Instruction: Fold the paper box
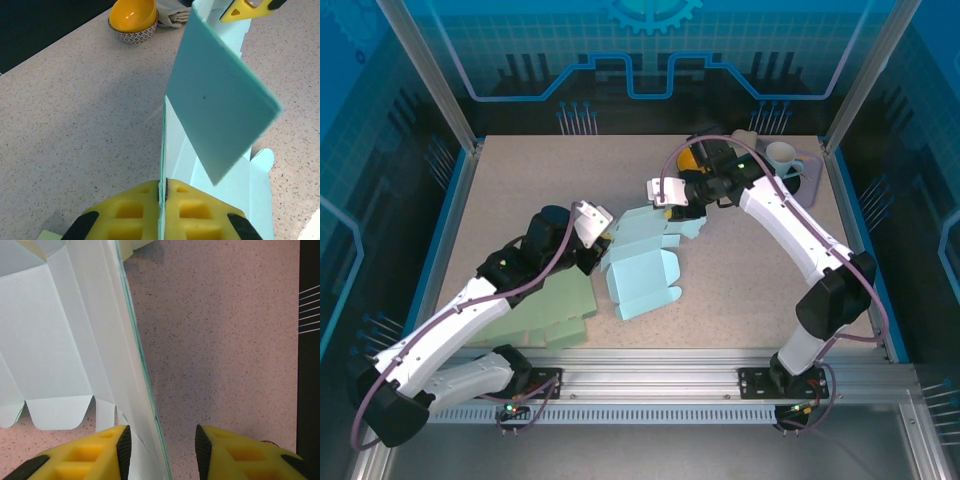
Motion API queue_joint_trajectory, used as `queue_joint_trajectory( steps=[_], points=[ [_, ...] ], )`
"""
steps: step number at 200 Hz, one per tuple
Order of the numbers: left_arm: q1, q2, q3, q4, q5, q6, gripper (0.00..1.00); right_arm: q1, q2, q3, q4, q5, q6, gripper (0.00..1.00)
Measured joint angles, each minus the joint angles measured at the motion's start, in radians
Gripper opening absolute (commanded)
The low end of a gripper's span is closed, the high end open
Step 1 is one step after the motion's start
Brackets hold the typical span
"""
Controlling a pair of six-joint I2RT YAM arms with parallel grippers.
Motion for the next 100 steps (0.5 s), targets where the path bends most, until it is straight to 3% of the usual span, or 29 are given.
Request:
queue_joint_trajectory(
  steps=[51, 100],
  points=[
    [-0.003, 0.004, 0.0, 0.0, 0.0, 0.0, 0.0, 0.0, 0.0, 0.003, -0.014, 0.0, -0.001, 0.37],
    [-0.005, 0.004, 0.0, 0.0, 0.0, 0.011, 0.0, 0.0, 0.0, 0.005, -0.022, 0.0, -0.009, 0.28]
  ],
)
